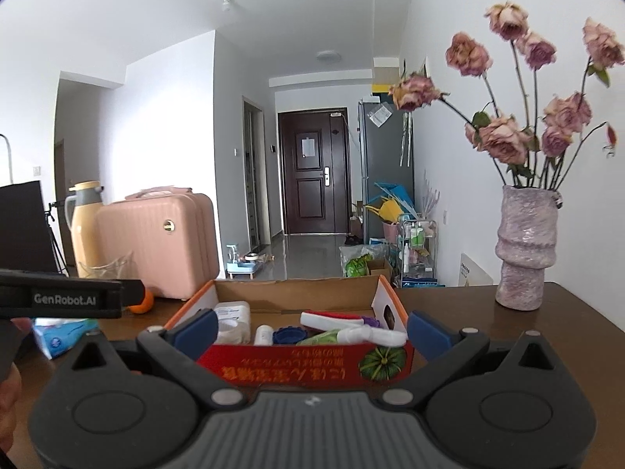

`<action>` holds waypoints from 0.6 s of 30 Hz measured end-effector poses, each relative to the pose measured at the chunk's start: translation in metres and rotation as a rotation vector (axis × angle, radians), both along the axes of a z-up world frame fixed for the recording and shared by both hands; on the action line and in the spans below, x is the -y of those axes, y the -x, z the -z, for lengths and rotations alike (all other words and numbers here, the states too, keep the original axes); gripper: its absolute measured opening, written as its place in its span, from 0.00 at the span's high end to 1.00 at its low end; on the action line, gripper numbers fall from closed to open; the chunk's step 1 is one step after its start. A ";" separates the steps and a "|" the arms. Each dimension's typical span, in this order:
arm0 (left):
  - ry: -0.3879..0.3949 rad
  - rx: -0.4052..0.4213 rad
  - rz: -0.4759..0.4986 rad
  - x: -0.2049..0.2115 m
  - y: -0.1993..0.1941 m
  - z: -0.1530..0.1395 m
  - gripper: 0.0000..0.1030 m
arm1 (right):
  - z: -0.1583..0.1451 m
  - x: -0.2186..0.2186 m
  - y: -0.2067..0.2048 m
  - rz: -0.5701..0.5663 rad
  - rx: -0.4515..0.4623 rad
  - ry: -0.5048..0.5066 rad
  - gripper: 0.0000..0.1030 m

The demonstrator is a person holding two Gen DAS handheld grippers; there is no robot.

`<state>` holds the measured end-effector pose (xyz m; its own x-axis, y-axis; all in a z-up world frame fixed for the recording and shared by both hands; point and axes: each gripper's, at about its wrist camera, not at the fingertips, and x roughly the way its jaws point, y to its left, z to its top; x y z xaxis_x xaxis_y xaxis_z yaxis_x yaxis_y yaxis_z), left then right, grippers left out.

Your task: Organize rigid objects

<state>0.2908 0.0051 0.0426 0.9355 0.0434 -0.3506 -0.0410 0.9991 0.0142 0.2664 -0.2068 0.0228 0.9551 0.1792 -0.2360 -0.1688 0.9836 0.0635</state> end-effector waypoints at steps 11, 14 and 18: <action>0.018 0.021 0.005 -0.028 0.088 0.001 0.00 | -0.001 -0.006 0.090 0.019 0.012 0.015 0.00; 0.026 0.030 0.011 -0.033 0.111 0.002 0.00 | -0.001 -0.009 0.111 0.015 0.026 0.025 0.00; 0.030 0.024 0.019 -0.037 0.137 0.007 0.00 | 0.002 -0.012 0.136 0.021 0.035 0.031 0.00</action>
